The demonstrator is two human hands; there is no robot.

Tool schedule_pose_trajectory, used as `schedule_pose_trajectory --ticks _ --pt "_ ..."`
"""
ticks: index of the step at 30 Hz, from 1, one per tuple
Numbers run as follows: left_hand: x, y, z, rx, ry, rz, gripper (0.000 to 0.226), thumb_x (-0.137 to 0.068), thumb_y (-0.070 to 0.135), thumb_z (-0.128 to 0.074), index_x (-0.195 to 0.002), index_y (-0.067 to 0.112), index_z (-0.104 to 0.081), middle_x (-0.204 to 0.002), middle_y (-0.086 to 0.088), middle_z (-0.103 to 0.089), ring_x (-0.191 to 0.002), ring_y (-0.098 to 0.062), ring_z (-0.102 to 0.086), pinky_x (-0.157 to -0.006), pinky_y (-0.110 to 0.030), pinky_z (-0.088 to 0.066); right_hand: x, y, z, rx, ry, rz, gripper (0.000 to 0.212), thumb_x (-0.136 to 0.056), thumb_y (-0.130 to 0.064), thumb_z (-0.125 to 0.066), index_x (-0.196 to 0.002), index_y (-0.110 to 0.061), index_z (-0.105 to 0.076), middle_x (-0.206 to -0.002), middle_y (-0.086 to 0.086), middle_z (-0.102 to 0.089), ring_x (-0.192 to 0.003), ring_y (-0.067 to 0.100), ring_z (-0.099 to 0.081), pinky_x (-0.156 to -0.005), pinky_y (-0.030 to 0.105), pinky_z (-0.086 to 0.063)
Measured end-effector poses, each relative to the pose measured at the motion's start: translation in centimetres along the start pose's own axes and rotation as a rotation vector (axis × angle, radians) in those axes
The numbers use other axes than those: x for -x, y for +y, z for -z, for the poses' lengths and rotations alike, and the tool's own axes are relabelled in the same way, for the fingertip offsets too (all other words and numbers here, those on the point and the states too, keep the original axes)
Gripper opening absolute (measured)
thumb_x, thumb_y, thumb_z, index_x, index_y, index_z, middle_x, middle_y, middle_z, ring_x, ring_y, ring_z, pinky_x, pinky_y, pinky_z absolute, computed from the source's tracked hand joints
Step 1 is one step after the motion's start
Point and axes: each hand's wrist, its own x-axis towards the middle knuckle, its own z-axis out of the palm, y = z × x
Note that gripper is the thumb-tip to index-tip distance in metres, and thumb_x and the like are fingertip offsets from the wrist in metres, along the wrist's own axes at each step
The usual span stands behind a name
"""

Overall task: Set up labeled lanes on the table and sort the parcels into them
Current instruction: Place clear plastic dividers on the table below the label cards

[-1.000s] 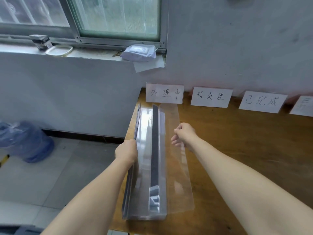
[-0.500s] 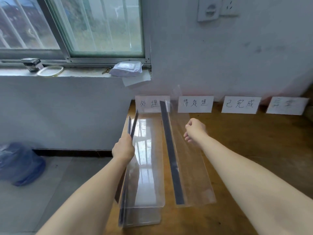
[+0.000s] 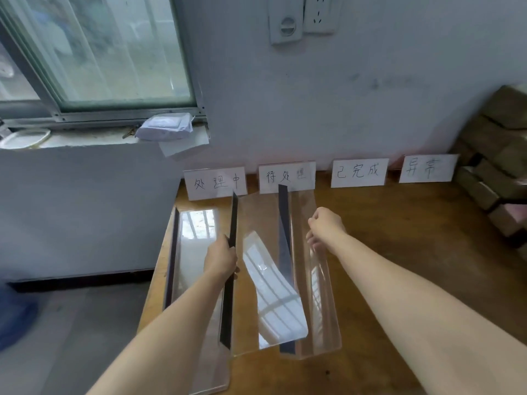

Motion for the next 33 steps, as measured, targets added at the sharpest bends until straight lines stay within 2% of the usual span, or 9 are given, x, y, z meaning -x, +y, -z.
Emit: schedule_pose_trajectory --ticks 3,9,15,20,24,27,30,33 --pt "0.6 0.9 -2.3 0.037 -0.014 0.017 0.011 -0.099 0.013 -0.044 -0.109 0.013 -0.042 -0.097 -0.015 -0.057 -0.077 -0.029 -0.065 -0.064 -0.038 -0.059 -0.4 2.1 1.8 0.018 0.013 -0.022 0.011 -0.1 -0.021 -0.045 -0.1 -0.014 -0.054 -0.089 0.012 -0.066 -0.078 0.027 -0.069 -0.079 0.043 -0.059" --pt "0.8 2.6 -6.1 0.093 -0.041 0.026 0.014 -0.098 0.015 -0.047 -0.111 0.015 -0.043 -0.097 -0.014 -0.059 -0.075 -0.028 -0.067 -0.065 -0.038 -0.06 -1.0 6.2 4.9 0.233 0.059 0.026 0.015 -0.1 -0.025 -0.046 -0.106 -0.015 -0.055 -0.094 0.006 -0.064 -0.081 0.022 -0.066 -0.078 0.038 -0.058" --pt "0.4 3.8 -9.9 0.073 -0.07 0.022 0.021 -0.098 0.015 -0.048 -0.119 0.013 -0.045 -0.1 -0.013 -0.06 -0.072 -0.026 -0.068 -0.054 -0.031 -0.057 -1.3 9.0 7.1 0.422 0.061 0.108 0.01 -0.101 -0.027 -0.047 -0.095 -0.02 -0.051 -0.09 0.0 -0.061 -0.077 0.016 -0.061 -0.066 0.028 -0.051" --pt "0.6 3.5 -12.8 0.096 -0.088 0.04 0.018 -0.099 0.012 -0.046 -0.117 0.011 -0.045 -0.1 -0.015 -0.06 -0.075 -0.03 -0.068 -0.062 -0.04 -0.06 -1.8 11.6 7.4 0.412 0.034 0.085 0.011 -0.099 -0.031 -0.05 -0.097 -0.021 -0.055 -0.09 0.0 -0.063 -0.076 0.016 -0.064 -0.068 0.027 -0.054" --pt "0.2 2.1 -14.0 -0.037 -0.089 0.079 0.026 -0.097 0.012 -0.049 -0.123 0.009 -0.047 -0.115 -0.014 -0.06 -0.097 -0.028 -0.062 -0.084 -0.042 -0.055 -2.1 12.5 7.5 0.368 0.011 0.12 0.014 -0.1 -0.033 -0.048 -0.097 -0.021 -0.054 -0.088 -0.001 -0.062 -0.075 0.016 -0.064 -0.073 0.032 -0.058" --pt "0.2 1.4 -14.5 -0.105 -0.126 0.091 0.029 -0.096 0.01 -0.049 -0.125 0.008 -0.049 -0.118 -0.015 -0.058 -0.1 -0.028 -0.058 -0.081 -0.038 -0.053 -2.2 12.6 7.4 0.366 -0.005 0.144 0.021 -0.102 -0.035 -0.043 -0.097 -0.019 -0.056 -0.084 -0.001 -0.061 -0.073 0.017 -0.063 -0.073 0.036 -0.059" --pt "0.1 0.4 -14.8 -0.089 -0.12 0.07 0.031 -0.094 0.009 -0.053 -0.125 0.009 -0.052 -0.116 -0.013 -0.06 -0.102 -0.029 -0.06 -0.088 -0.043 -0.054 -2.1 13.0 7.4 0.273 -0.022 0.143 0.022 -0.102 -0.034 -0.041 -0.106 -0.019 -0.057 -0.091 0.001 -0.064 -0.078 0.018 -0.065 -0.075 0.039 -0.059" --pt "0.2 -0.2 -15.0 -0.05 -0.061 0.081 0.03 -0.093 0.009 -0.057 -0.122 0.011 -0.052 -0.109 -0.012 -0.061 -0.094 -0.027 -0.062 -0.082 -0.04 -0.055 -1.7 13.4 7.5 0.202 -0.028 0.129 0.024 -0.103 -0.032 -0.041 -0.116 -0.019 -0.056 -0.098 0.001 -0.065 -0.082 0.018 -0.065 -0.077 0.036 -0.059"
